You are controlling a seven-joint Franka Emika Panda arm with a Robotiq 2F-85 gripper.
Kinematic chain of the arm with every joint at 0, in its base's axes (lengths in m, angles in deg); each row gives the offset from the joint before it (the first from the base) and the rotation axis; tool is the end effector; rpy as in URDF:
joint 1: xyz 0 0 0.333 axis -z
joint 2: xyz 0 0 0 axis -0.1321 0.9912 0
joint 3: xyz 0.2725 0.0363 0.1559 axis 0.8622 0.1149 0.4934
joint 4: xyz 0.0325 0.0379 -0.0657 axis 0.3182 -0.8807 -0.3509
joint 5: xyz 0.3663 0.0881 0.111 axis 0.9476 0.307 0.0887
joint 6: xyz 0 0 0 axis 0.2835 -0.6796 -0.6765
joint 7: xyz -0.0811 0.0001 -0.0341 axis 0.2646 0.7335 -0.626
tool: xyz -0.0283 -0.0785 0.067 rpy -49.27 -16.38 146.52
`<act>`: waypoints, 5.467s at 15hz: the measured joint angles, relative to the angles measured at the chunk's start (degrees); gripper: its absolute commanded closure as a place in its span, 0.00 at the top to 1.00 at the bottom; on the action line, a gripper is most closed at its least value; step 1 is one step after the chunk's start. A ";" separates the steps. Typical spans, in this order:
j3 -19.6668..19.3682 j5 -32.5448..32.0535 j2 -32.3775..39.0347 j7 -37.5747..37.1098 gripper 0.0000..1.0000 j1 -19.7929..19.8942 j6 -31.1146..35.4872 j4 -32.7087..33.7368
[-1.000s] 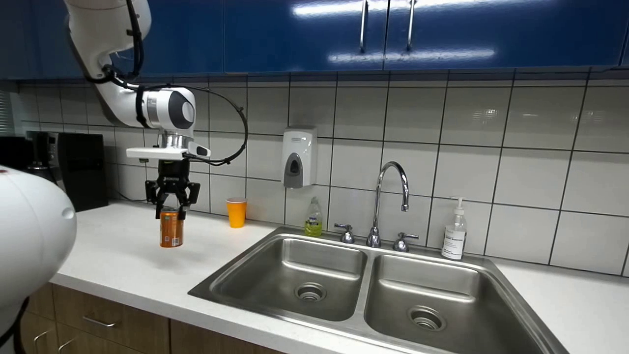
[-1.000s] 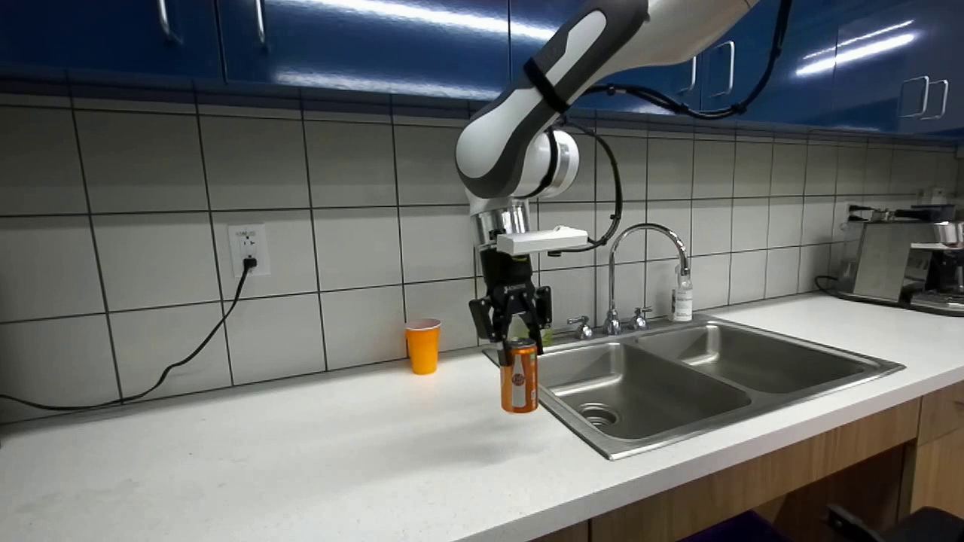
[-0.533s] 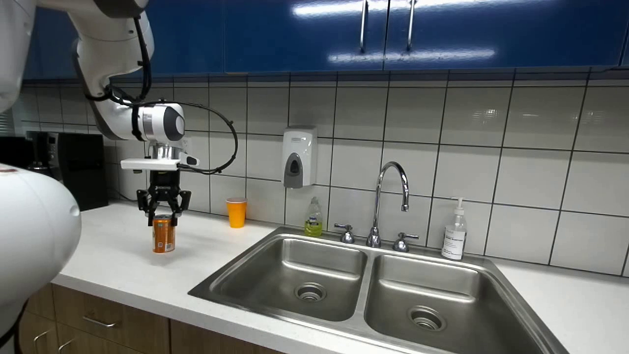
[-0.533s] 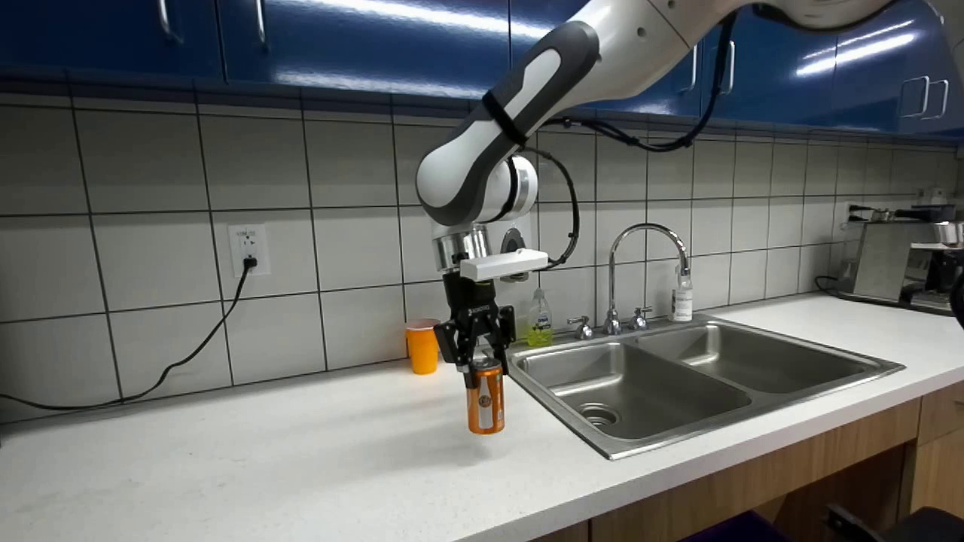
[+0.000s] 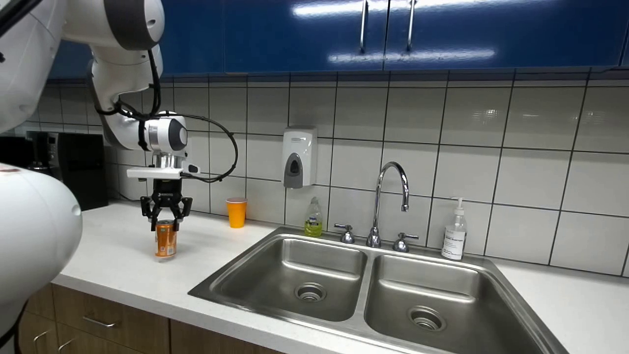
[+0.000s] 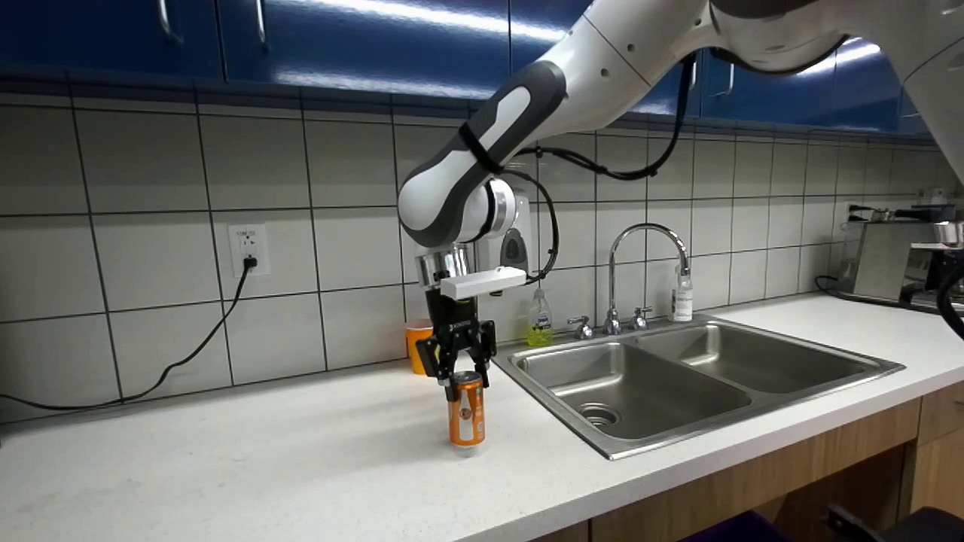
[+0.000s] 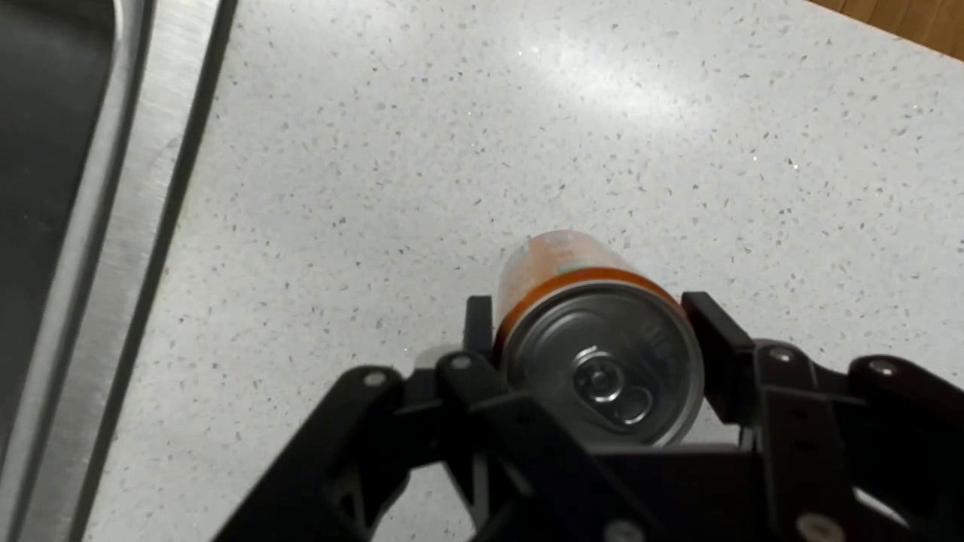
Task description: Put the orange can on the left side of the counter.
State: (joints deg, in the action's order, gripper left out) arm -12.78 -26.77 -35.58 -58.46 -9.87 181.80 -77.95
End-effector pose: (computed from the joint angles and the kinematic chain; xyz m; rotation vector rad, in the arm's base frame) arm 0.5511 0.2856 0.2872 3.0127 0.6137 -0.3136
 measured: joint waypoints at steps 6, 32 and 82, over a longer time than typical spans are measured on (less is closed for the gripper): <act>-0.21 0.00 2.97 0.00 0.38 -0.34 0.00 2.28; -0.48 3.67 -25.33 -9.92 1.00 0.90 -1.12 -15.30; -8.46 7.19 -58.63 -2.28 1.00 10.80 -0.05 -44.34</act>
State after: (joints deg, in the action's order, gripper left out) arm -21.23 -19.57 -94.21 -60.74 0.94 181.75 -122.28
